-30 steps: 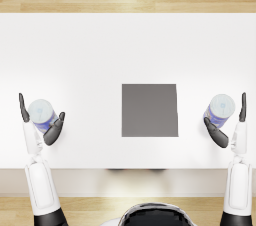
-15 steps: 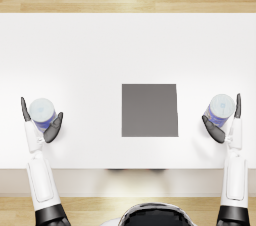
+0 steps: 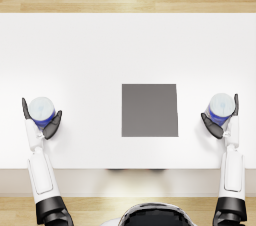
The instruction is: Pick up the blue can on the left and place it in the middle, then pick up the blue can on the right and place it on top of the can in the middle
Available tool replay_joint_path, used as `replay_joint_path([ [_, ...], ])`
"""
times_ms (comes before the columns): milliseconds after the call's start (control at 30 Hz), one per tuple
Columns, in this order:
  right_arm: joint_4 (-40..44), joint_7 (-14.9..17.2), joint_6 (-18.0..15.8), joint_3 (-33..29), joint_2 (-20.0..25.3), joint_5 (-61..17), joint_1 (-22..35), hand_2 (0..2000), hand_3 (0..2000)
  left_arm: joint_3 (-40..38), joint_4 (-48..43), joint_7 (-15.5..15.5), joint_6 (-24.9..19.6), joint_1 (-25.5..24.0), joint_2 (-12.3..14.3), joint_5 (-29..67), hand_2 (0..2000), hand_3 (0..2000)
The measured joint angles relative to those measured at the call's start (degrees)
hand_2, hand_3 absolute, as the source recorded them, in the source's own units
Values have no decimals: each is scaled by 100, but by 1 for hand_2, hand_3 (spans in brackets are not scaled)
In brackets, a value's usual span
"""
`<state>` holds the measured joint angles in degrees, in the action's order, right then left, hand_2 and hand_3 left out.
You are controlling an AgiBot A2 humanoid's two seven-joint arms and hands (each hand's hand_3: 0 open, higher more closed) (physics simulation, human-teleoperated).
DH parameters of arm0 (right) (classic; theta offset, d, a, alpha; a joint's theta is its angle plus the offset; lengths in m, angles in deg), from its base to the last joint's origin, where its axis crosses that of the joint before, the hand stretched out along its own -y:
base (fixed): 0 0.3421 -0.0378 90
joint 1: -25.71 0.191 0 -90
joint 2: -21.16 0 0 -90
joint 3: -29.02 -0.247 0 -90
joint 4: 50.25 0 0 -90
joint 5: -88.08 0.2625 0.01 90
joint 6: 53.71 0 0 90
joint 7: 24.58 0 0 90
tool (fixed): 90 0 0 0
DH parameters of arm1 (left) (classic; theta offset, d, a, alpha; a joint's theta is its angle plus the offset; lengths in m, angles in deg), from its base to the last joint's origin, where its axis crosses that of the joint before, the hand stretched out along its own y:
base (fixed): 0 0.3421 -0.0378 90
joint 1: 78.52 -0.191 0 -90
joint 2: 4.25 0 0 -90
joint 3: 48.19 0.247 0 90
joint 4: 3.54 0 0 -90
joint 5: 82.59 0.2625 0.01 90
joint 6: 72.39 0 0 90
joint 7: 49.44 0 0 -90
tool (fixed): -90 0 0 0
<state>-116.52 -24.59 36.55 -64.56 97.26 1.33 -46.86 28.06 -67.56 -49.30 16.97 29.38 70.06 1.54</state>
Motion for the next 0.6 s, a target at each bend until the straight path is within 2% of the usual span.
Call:
replay_joint_path([
  [33,60,0,-2,3,9,0,38,0,0,1,83,1,-7,45,2,-1,0,0],
  [67,106,0,-6,3,19,0,73,1361,327,-1,143,1,-7,78,6,-1,1361,327],
  [100,104,-2,-83,-4,24,0,87,2000,653,-18,156,-6,-134,96,6,1,2000,653],
  [167,46,14,-391,-19,33,-1,85,2000,1307,-29,104,-24,-374,76,25,2,2000,1307],
  [200,-13,3,-391,-24,45,-1,67,2000,1520,-17,33,-20,-417,54,39,2,2000,1520],
  [300,-281,-24,-316,-62,74,-1,24,2000,1520,35,-332,14,-354,-4,74,2,2000,1520],
  [400,-845,-33,-321,-41,97,-1,-54,2000,1520,290,-1069,26,-320,-76,104,2,2000,1520],
  [500,-1588,-41,-349,104,119,-1,-56,2000,1520,888,-1747,32,-323,7,134,2,2000,1520],
  [600,-2198,-47,-382,231,144,-1,23,2000,1520,1653,-2008,37,-347,270,244,3,2000,1520],
])
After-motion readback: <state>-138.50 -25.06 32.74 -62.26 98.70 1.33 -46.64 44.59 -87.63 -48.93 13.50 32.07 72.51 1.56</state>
